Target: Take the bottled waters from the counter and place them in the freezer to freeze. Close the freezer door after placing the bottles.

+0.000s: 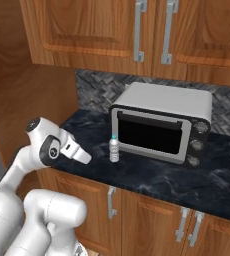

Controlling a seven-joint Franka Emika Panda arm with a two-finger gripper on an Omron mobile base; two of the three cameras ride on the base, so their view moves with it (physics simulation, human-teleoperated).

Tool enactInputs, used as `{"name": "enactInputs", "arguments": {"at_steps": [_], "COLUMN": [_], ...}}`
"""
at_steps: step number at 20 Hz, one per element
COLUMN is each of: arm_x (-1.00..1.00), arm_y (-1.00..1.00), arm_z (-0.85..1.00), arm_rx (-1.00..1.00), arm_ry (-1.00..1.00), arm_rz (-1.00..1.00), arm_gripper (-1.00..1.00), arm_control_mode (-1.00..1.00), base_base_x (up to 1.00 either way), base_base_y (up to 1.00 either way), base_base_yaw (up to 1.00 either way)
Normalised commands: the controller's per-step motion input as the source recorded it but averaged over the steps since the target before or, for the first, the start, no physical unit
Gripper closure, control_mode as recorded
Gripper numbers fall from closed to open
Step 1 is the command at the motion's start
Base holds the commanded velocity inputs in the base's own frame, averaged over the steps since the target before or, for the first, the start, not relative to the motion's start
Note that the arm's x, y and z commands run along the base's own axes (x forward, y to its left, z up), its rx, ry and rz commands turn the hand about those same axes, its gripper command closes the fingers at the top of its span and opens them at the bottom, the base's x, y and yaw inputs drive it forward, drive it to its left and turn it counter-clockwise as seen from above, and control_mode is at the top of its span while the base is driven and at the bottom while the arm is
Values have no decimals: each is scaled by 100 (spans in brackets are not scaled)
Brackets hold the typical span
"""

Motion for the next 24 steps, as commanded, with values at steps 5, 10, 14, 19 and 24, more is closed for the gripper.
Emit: {"name": "enactInputs", "arguments": {"at_steps": [5,10,14,19,24], "arm_x": [23,16,25,39,30], "arm_y": [-1,-10,-4,-22,-43], "arm_z": [-25,-32,-46,-43,-31], "arm_rx": [-3,-2,-3,-3,0], "arm_ry": [-20,-21,-18,0,1], "arm_rz": [-9,-13,-17,-20,-19], "arm_gripper": [-100,-100,-100,-100,-100], "arm_control_mode": [-100,-100,-100,-100,-100], "base_base_x": [0,0,0,0,0], "base_base_y": [0,0,0,0,0], "base_base_yaw": [0,0,0,0,0]}}
